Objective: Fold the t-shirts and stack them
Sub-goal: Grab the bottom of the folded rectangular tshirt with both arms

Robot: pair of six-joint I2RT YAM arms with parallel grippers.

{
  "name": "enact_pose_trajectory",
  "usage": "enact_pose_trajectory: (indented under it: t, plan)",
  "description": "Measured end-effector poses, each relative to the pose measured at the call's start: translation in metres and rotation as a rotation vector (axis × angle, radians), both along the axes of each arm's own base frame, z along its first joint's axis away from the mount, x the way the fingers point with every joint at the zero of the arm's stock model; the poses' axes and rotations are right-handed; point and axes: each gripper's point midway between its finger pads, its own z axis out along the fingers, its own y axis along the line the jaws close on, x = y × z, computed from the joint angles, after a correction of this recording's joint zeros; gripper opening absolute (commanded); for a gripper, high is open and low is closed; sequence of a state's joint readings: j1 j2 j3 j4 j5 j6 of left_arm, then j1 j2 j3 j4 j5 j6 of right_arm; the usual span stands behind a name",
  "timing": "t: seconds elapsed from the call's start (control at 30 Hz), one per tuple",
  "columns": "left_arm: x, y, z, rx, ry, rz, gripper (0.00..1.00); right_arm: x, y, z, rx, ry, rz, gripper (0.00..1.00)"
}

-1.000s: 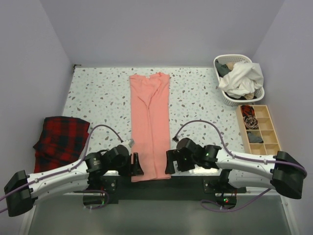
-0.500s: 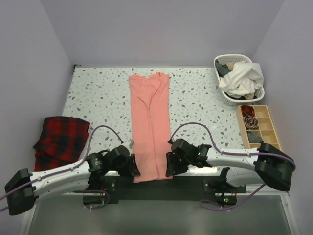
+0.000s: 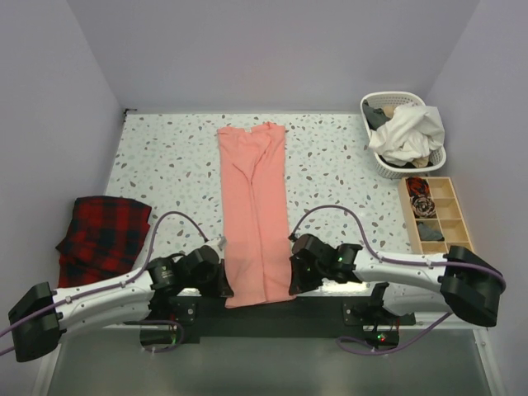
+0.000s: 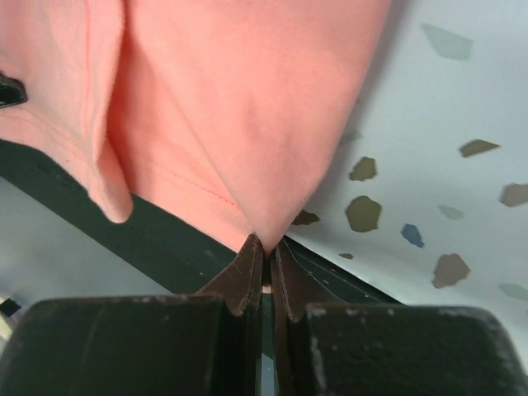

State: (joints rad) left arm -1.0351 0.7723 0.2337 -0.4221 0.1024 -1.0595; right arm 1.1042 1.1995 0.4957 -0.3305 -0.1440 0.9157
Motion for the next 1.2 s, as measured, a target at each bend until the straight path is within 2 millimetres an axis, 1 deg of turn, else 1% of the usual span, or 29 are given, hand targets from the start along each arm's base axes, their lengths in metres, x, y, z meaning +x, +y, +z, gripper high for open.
enact_pose_trajectory:
  t: [0.1,0.3,0.37,0.43,0.63,0.7,0.77,0.83,0.97,1.03,1.1,1.2]
  plan:
    - [0.0,0.001,0.0,0.002,0.0,0.001,0.0,0.002,-0.007,0.001,-0.027,-0.017,-0.015,0.0]
    - [0.0,0.001,0.0,0.008,0.003,0.001,0.0,0.004,-0.013,-0.002,-0.061,-0.025,-0.027,0.0]
    - [0.0,0.001,0.0,0.012,0.005,-0.001,0.0,0.004,-0.013,-0.003,-0.067,-0.021,-0.026,0.04]
    - [0.0,0.001,0.0,0.014,0.005,-0.002,0.0,0.003,-0.012,-0.004,-0.065,-0.016,-0.023,0.0]
    - [0.0,0.0,0.0,0.016,0.005,-0.004,0.0,0.003,-0.011,-0.006,-0.068,-0.014,-0.008,0.0]
    - [0.001,0.0,0.002,0.015,0.003,-0.004,0.0,0.003,-0.009,-0.004,-0.06,-0.018,0.001,0.0]
    - [0.001,0.0,0.008,0.024,0.003,-0.008,0.0,0.005,-0.007,0.001,-0.055,-0.032,0.015,0.0]
    - [0.004,-0.003,0.018,0.03,-0.011,-0.016,0.0,0.01,-0.003,0.009,-0.047,-0.059,0.024,0.0]
    - [0.02,-0.017,0.05,-0.002,-0.079,-0.014,0.0,0.029,0.011,0.041,-0.01,-0.157,0.037,0.0]
    - [0.025,-0.021,0.059,-0.014,-0.102,-0.009,0.0,0.035,0.017,0.052,0.005,-0.192,0.042,0.0]
    - [0.028,-0.021,0.061,-0.01,-0.11,-0.006,0.0,0.039,0.018,0.057,0.007,-0.212,0.046,0.0]
    - [0.027,-0.014,0.056,0.025,-0.108,0.004,0.0,0.04,0.011,0.054,-0.024,-0.223,0.05,0.0]
